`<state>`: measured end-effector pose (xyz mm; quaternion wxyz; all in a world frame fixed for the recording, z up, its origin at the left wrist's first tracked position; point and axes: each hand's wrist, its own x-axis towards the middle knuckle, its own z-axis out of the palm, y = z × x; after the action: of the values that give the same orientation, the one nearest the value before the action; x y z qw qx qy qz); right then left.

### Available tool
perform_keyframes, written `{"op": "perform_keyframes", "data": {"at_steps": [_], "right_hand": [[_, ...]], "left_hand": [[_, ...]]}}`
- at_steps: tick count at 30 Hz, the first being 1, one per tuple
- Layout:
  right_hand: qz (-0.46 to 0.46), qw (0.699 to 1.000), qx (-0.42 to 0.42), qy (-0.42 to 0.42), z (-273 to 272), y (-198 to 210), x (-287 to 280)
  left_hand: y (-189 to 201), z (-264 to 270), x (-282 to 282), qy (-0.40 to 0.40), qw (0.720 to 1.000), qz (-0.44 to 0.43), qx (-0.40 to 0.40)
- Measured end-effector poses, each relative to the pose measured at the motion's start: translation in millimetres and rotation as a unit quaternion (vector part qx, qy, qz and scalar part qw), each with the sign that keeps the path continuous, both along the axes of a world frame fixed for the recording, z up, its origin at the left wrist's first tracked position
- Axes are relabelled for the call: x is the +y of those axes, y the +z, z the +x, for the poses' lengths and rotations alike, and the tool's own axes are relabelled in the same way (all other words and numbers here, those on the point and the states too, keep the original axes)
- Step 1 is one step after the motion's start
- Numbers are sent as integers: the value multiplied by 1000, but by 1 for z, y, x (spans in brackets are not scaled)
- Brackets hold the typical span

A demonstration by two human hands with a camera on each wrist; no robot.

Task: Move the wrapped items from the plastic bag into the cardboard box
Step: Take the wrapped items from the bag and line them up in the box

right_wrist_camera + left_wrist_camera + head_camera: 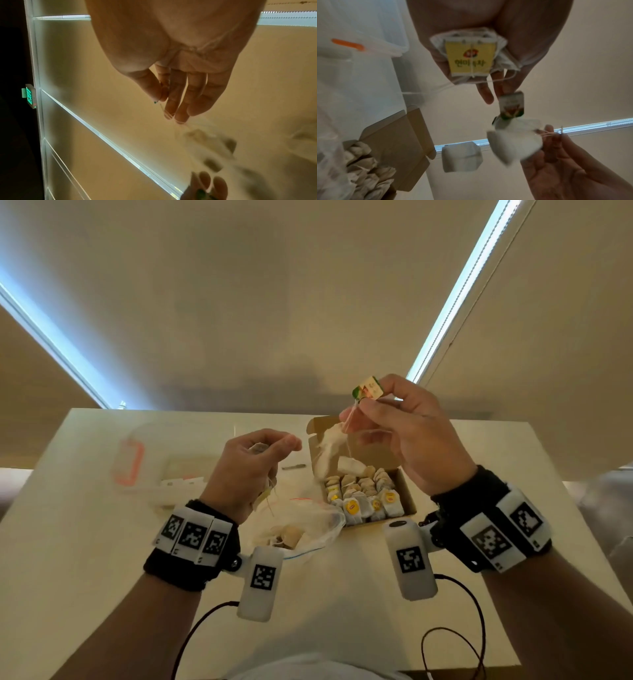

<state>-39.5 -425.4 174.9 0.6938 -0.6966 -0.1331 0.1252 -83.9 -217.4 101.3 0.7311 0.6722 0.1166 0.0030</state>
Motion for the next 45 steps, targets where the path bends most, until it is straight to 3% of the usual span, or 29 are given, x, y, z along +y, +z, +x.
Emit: {"op": "perform_keyframes", "data": {"at_steps": [6, 11, 13, 18, 23, 28, 32, 35, 37, 42, 45], "right_hand": [[15, 1000, 11, -13, 8, 9, -11], [8, 1000, 13, 6, 11, 13, -9], [13, 1000, 19, 1, 13, 14, -9], [36, 997, 43, -46, 19, 11, -20], [86, 984, 155, 8, 16, 3, -26], [76, 969, 226, 61, 18, -3, -27], [22, 974, 223, 31, 25, -13, -22], [14, 974, 227, 4, 27, -19, -17], [13, 973, 229, 0, 27, -22, -16], [34, 970, 239, 5, 25, -21, -15], [-24, 987, 155, -27, 23, -22, -21]], "left_hand": [[-17, 7, -9, -28, 997, 70, -29], [-31, 24, -29, -214, 961, 172, -28], [-37, 28, -45, -238, 949, 205, -15], [-38, 25, -65, -166, 980, 112, -14], [-31, 25, -71, -63, 996, -5, 67], [-15, 25, -64, -115, 984, -104, 89], [-8, 16, -60, -192, 960, -155, 129], [-6, 12, -61, -262, 957, -63, 106], [-7, 11, -64, -262, 962, -11, 72], [-11, 10, -71, -204, 976, -53, 59], [-12, 9, -71, -168, 980, -91, 61]]}}
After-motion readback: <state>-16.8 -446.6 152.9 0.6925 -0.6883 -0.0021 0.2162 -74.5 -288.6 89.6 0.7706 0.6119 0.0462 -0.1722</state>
